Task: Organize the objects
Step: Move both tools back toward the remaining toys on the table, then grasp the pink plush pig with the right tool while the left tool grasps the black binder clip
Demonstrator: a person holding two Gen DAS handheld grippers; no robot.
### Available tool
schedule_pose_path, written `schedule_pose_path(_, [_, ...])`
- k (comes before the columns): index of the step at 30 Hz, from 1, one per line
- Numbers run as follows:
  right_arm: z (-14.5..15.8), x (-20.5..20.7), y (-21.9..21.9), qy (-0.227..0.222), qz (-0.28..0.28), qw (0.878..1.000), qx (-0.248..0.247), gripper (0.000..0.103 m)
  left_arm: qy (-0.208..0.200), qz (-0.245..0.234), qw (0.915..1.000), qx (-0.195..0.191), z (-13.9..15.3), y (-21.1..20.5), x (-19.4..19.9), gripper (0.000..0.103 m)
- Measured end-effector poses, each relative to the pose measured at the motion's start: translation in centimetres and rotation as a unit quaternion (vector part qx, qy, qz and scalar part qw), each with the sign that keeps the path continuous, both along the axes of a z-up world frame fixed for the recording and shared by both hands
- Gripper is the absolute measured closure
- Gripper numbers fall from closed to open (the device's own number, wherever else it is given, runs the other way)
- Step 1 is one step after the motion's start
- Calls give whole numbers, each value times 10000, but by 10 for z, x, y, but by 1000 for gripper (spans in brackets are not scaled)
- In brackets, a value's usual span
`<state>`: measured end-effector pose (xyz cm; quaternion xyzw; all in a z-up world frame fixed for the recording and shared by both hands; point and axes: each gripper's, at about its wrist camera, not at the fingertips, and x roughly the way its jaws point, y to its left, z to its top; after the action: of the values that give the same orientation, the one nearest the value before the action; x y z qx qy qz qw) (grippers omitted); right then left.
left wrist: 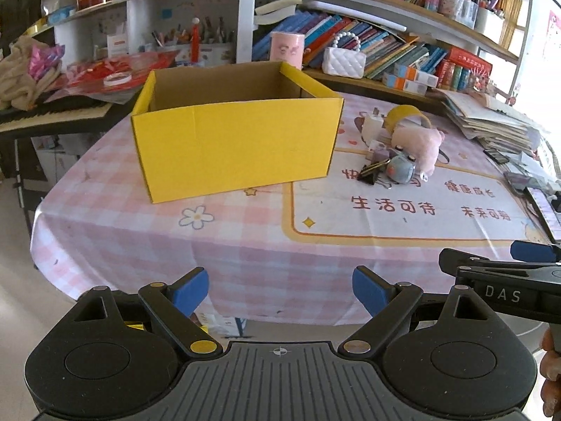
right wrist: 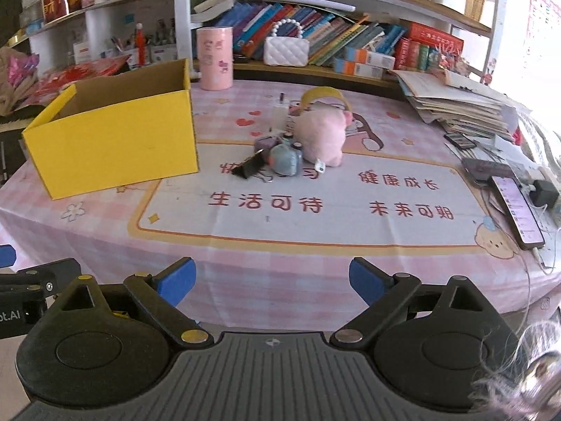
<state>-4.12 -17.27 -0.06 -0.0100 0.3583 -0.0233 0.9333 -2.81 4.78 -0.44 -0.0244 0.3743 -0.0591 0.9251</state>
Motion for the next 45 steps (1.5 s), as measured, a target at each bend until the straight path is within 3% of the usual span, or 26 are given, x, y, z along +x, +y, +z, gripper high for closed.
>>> schedule_pose_path(23, [-5, 35, -73, 187, -559, 9983, -29, 7, 152, -861, 9962, -33, -6, -86, 59, 12])
schedule_pose_path(34, [-12, 69, -103, 340, -484, 9982, 59, 7, 195, -919, 9956, -59, -10, -117, 87, 13])
schedule_pose_path(39, [-10, 89, -117, 231, -327, 9989, 236, 9, 96, -815, 9965, 136, -9, -130, 102, 14])
schedule_pose_path(45, [-10, 116, -131, 157, -109, 9990, 403, 9, -3, -623, 9969, 470, -13, -144, 125, 37])
